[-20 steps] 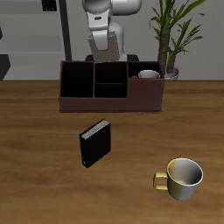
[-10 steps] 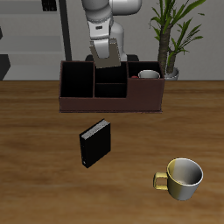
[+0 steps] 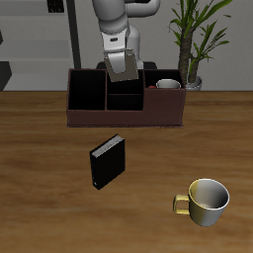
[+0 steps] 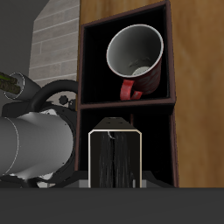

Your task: Place the red mug into the back desk caddy's right compartment and place the yellow book into the back desk caddy's back compartment

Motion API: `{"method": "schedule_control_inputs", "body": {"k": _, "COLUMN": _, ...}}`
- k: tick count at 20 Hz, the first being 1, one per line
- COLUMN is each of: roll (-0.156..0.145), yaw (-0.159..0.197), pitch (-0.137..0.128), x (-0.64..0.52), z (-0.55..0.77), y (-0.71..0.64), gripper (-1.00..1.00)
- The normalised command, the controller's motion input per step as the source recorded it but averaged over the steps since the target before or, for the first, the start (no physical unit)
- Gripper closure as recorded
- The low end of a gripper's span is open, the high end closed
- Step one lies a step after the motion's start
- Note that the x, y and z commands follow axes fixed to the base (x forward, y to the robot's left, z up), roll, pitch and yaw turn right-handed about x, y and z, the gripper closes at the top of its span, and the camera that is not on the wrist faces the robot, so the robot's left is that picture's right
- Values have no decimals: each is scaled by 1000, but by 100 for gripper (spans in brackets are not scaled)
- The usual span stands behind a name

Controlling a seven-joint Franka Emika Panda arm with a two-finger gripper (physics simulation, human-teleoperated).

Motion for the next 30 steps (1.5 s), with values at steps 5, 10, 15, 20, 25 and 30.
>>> {"method": "schedule_control_inputs", "body": {"k": 5, "roll": 5, "yaw": -2, "pitch": 31, "x": 35, "z": -143, "y": 85, "gripper": 100}}
{"method": "schedule_control_inputs", "body": {"k": 10, "roll": 10, "yaw": -2, "pitch": 52, "x": -39, "z": -239, "y": 88, "gripper": 100}}
{"method": "schedule_control_inputs", "body": {"k": 15, "roll": 2, "yaw": -18, "pitch": 60, "x": -30, "z": -231, "y": 78, "gripper": 100}}
{"method": "schedule_control_inputs", "body": {"k": 20, "roll": 8, "yaw": 4, "pitch": 47, "x": -36, "z": -212, "y": 37, "gripper": 100}}
{"method": "schedule_control_inputs", "body": {"k": 25, "roll": -2, "yaw": 4, "pitch": 57, "x": -45, "z": -288, "y": -7, "gripper": 100}}
{"method": "schedule_control_inputs", "body": {"k": 30, "roll": -2, "yaw": -25, "pitch": 89, "x": -22, "z": -251, "y": 41, "gripper": -100}}
